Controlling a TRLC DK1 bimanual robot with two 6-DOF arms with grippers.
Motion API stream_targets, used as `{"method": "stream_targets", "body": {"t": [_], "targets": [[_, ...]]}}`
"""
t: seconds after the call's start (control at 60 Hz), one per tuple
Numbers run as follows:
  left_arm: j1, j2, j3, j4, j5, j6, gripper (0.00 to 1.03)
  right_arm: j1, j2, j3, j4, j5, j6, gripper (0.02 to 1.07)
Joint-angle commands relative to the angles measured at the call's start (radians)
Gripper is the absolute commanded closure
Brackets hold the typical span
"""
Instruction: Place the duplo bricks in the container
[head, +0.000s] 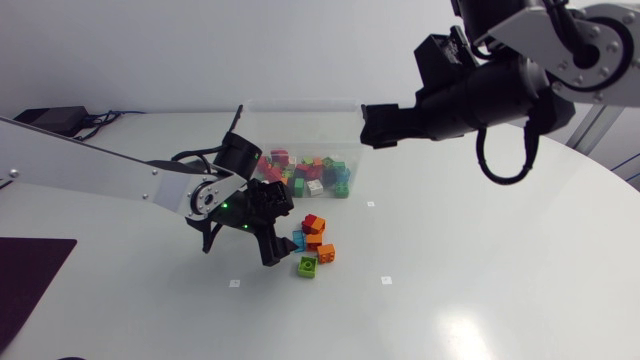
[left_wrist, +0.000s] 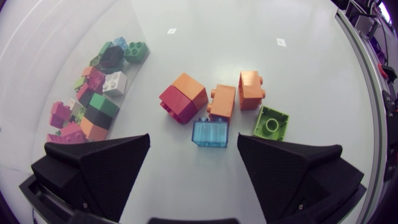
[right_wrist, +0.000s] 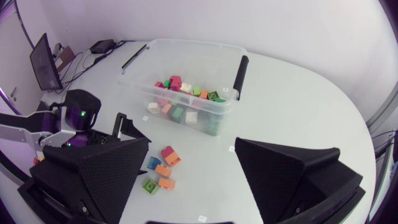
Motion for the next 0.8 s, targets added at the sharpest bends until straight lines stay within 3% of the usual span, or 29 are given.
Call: {"method": "stream_targets", "body": {"t": [0.0,0.183,0.333,0.5,0.6,0.717,0.733,0.783], "targets": [[0.005,0.046,0.037,0.013,0.006,0.019,0.06,0.001,-0.053,-0.087,0.026,-0.008,-0.022,0.07],[0.008,0.072,0.06,0.025,0.012,0.015,0.08,0.021,-0.088,-0.182,0.041,-0.008,-0.035,0.07],[0.003,0.086,0.058,0.054,0.024,0.015,0.17,0.04,-0.098,-0.233,0.043,-0.01,-0.048,0.07],[0.002,0.098,0.055,0.073,0.038,0.019,0.22,0.041,-0.101,-0.32,0.124,-0.087,-0.114,0.07],[-0.003,0.105,0.052,0.082,0.055,0.019,0.37,0.034,-0.059,-0.342,0.151,-0.145,-0.186,0.07],[-0.004,0.12,0.052,0.086,0.069,0.017,0.63,0.028,0.037,-0.34,0.174,-0.148,-0.319,0.07],[-0.004,0.12,0.051,0.086,0.07,0.017,0.72,0.028,0.053,-0.337,0.174,-0.148,-0.335,0.07],[-0.001,0.117,0.044,0.086,0.08,0.017,0.76,0.028,0.091,-0.33,0.176,-0.148,-0.35,0.07]]}}
